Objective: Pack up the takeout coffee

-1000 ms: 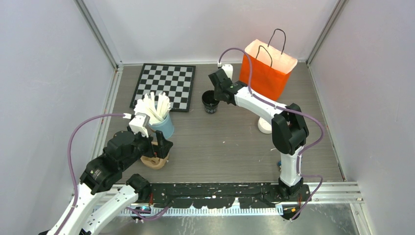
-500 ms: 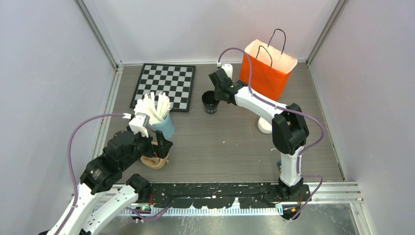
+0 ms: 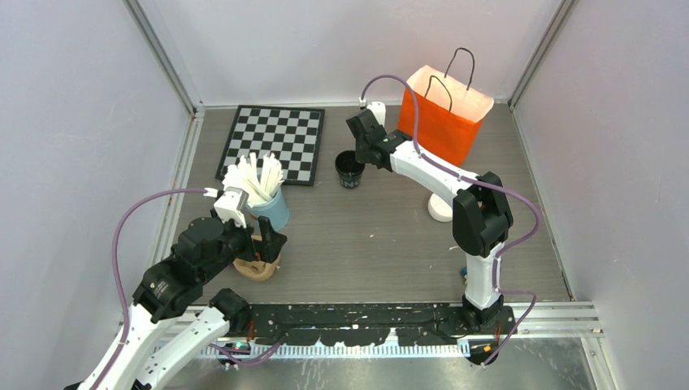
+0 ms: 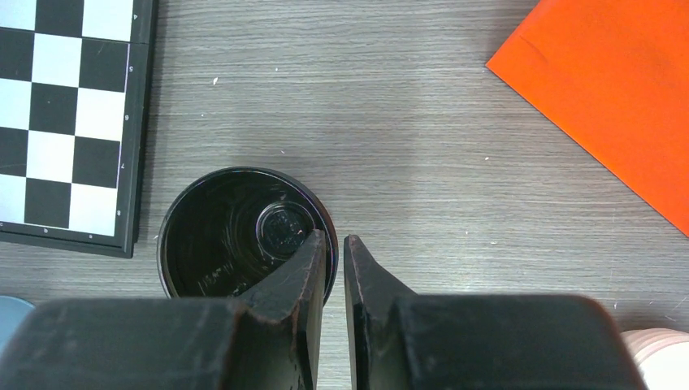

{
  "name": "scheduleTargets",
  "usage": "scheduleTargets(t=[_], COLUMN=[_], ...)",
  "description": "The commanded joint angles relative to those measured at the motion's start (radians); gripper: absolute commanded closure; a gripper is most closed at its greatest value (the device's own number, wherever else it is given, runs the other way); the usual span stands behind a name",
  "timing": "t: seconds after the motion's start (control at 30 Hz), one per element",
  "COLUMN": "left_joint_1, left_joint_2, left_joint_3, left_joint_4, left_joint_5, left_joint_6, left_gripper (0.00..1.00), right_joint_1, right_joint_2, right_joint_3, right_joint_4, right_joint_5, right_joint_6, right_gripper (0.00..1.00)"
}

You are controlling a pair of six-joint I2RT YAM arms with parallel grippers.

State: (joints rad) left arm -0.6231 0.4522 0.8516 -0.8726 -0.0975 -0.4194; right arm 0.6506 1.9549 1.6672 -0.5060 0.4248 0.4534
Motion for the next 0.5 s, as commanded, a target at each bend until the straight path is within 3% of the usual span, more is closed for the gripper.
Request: scheduleTargets(t=[0.0,0.47], left_joint_1=[0.004,0.005], left_joint_2=[-0.003,0.003], left_joint_3=[0.000,0.000], left_joint_4=[0.021,0.020], left_joint_5=[-0.011,-0.012], left_joint_6=[-0.003,-0.004], left_gripper=[0.02,0.02], right_joint_1=[-0.001,-0.001], right_joint_2=[-0.001,0.027], right_joint_3=[0.047,0.065], right_joint_4=[-0.001,-0.014], right_joint_5=[0.020,0.012], right_joint_6=[-0.010,-0.010], right_gripper=[0.80,0.79])
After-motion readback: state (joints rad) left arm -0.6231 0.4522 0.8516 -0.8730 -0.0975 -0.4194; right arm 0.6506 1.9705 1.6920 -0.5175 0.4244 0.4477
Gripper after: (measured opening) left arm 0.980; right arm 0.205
